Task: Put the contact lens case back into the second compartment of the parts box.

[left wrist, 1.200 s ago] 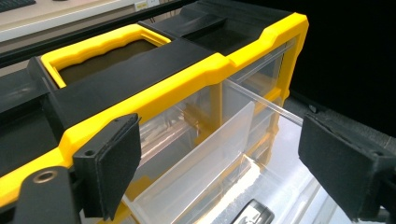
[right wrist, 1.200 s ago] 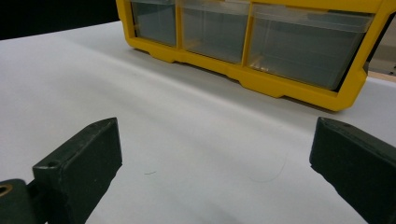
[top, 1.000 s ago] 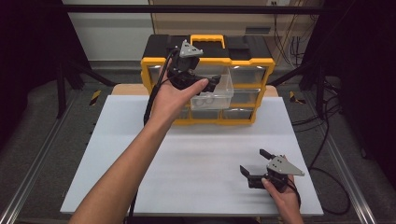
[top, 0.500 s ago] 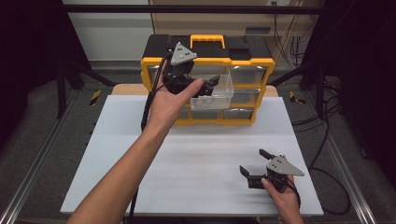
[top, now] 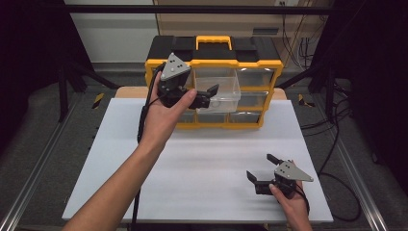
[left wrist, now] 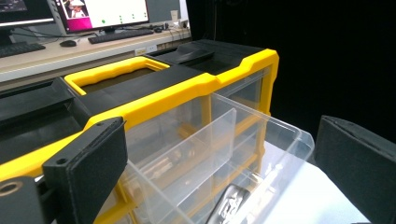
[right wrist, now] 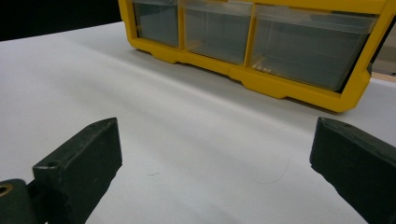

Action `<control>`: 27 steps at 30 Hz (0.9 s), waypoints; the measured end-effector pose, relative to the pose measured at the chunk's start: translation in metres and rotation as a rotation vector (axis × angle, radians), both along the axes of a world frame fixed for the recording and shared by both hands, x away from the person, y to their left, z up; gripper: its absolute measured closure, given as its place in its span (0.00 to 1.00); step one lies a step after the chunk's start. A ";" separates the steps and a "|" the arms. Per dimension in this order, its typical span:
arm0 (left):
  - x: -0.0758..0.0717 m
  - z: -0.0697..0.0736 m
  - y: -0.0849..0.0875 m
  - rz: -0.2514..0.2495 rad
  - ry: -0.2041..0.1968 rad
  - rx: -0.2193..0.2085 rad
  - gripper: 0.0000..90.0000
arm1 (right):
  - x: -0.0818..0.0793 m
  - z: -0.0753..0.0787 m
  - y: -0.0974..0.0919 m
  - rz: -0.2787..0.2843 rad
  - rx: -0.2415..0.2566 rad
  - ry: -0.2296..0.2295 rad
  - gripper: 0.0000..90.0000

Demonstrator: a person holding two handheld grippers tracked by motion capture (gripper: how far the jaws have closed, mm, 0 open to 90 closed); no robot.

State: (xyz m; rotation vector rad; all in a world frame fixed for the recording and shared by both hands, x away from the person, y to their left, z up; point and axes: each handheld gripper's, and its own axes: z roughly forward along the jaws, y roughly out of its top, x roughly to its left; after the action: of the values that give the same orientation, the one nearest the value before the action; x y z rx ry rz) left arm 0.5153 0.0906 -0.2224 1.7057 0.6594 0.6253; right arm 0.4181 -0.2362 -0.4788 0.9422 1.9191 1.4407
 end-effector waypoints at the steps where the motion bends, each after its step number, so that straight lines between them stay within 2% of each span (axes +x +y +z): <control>1: -0.001 -0.001 0.002 -0.001 -0.001 -0.005 0.03 | 0.000 0.000 0.000 0.000 0.002 0.003 0.03; 8: -0.011 -0.010 0.016 -0.002 -0.010 -0.037 0.03 | 0.000 0.000 0.000 0.001 0.005 0.002 0.03; 12: -0.017 -0.016 0.024 -0.002 -0.021 -0.040 0.03 | 0.000 0.000 0.001 0.003 0.004 0.002 0.03; 19: -0.022 -0.024 0.041 0.008 -0.015 -0.063 0.03 | 0.000 0.000 0.002 0.005 -0.002 -0.001 0.03; 24: -0.023 -0.030 0.055 0.024 -0.003 -0.064 0.03 | 0.000 0.000 0.004 0.007 -0.002 -0.003 0.03; 27: -0.024 -0.034 0.063 0.035 0.003 -0.083 0.03 | -0.001 0.000 0.003 0.010 -0.001 -0.002 0.03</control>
State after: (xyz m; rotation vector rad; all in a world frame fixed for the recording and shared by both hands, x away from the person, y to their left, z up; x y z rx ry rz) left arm 0.4917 0.1531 -0.2561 1.6220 0.7091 0.6114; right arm 0.4175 -0.2328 -0.4787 0.9313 1.9253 1.4451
